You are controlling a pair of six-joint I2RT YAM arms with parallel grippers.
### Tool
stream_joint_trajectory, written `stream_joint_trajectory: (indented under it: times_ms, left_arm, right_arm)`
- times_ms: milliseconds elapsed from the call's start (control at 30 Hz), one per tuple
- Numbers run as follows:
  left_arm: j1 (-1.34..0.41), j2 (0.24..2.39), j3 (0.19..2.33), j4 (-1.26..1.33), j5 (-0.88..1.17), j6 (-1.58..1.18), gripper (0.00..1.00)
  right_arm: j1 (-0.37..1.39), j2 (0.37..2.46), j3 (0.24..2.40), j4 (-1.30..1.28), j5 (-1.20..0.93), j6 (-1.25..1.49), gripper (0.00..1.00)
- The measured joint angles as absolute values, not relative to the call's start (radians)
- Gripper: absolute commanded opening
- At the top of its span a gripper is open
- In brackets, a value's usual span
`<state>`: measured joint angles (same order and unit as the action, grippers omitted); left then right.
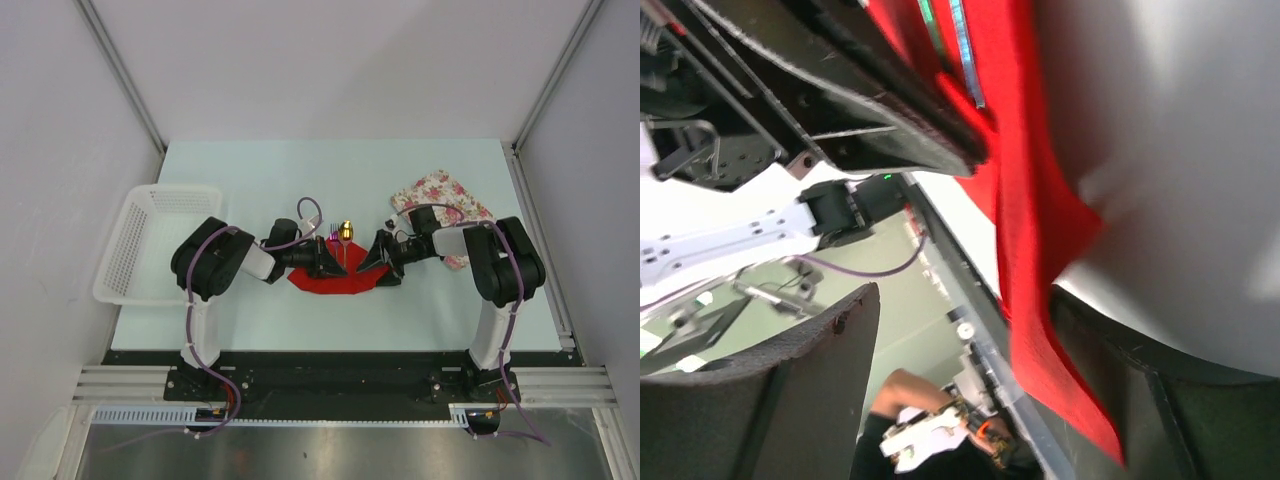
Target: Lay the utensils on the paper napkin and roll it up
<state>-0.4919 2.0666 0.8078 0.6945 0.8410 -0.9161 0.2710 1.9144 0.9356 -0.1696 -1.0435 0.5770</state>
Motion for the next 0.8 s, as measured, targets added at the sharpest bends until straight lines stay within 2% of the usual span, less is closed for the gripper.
stream_joint_trajectory:
  times_ms: [300,700,800]
  left_arm:
    - [-0.492,2.067,0.808,0.695,0.841,-0.916,0.11]
    - [-0.493,2.069,0.807,0.704,0.841,-0.916,0.11]
    - [-0.493,2.069,0.807,0.708,0.841,-0.916,0.12]
  right_arm:
    - [0.29,1.92,0.897,0.005,-1.134,0.727,0.72]
    - [0.257,1.863,0.84,0.18,-1.127,0.865,0.7]
    - [0.252,1.863,0.838,0.184,-1.111,0.865,0.66]
